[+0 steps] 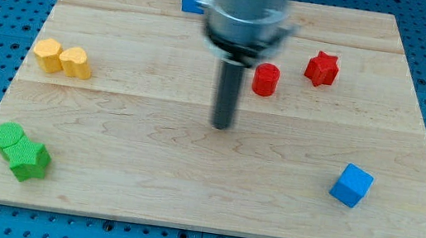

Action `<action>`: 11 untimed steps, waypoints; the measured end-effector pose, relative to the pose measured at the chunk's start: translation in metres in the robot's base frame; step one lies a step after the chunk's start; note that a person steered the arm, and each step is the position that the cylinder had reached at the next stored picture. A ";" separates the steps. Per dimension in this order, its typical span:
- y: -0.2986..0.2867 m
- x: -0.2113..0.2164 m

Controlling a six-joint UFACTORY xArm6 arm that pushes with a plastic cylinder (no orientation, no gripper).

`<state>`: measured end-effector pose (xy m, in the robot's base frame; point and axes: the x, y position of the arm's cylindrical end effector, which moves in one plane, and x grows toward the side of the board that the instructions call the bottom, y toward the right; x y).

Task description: Move the blue triangle slightly right

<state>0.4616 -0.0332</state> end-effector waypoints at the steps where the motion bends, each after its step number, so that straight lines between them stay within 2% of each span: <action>1: -0.042 -0.078; 2: -0.061 -0.135; 3: -0.109 -0.172; 4: -0.122 -0.206; 5: -0.106 -0.229; 8: 0.012 -0.235; 11: 0.027 -0.226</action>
